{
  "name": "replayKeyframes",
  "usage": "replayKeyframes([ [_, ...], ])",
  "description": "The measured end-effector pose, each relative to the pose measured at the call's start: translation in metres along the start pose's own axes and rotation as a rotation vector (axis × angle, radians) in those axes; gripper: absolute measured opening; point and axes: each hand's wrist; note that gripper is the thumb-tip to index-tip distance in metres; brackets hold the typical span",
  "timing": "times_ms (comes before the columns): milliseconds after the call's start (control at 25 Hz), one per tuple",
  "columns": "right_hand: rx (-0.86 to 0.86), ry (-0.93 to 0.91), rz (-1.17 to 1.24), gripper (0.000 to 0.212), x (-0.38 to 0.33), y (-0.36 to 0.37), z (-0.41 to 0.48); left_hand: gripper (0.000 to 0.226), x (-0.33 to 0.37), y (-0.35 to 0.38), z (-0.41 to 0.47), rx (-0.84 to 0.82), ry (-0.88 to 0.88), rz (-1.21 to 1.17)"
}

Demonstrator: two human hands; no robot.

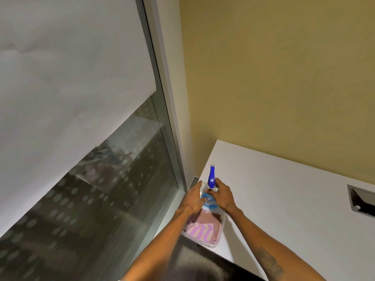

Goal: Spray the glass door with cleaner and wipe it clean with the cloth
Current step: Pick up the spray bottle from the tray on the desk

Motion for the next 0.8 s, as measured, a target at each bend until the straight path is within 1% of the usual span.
replayKeyframes([
  [200,0.003,-0.041,0.001,0.037,0.003,-0.004,-0.006,0.07,0.001,-0.002,-0.006,0.024,-0.011,-0.091],
  [400,0.012,-0.16,-0.003,0.037,-0.013,-0.019,-0.032,0.089,0.008,-0.014,-0.032,0.034,0.023,-0.085],
  [480,0.04,-0.216,0.015,0.035,-0.027,-0.025,-0.049,0.09,0.01,-0.021,-0.051,0.06,0.039,-0.117],
  [560,0.075,-0.285,0.062,0.031,-0.045,-0.028,-0.07,0.085,0.01,-0.03,-0.074,0.114,0.052,-0.187],
  [680,0.141,-0.39,0.13,0.023,-0.072,-0.028,-0.111,0.083,0.008,-0.048,-0.119,0.209,0.052,-0.368],
  [800,0.185,-0.487,0.203,0.02,-0.104,-0.023,-0.157,0.079,-0.002,-0.07,-0.169,0.29,0.077,-0.511],
])
Point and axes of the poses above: each hand's wrist, its own z-axis towards the middle knuckle, its own y-axis out of the palm, x = y × z, and after that the axes turned 9 degrees about x, right-handed
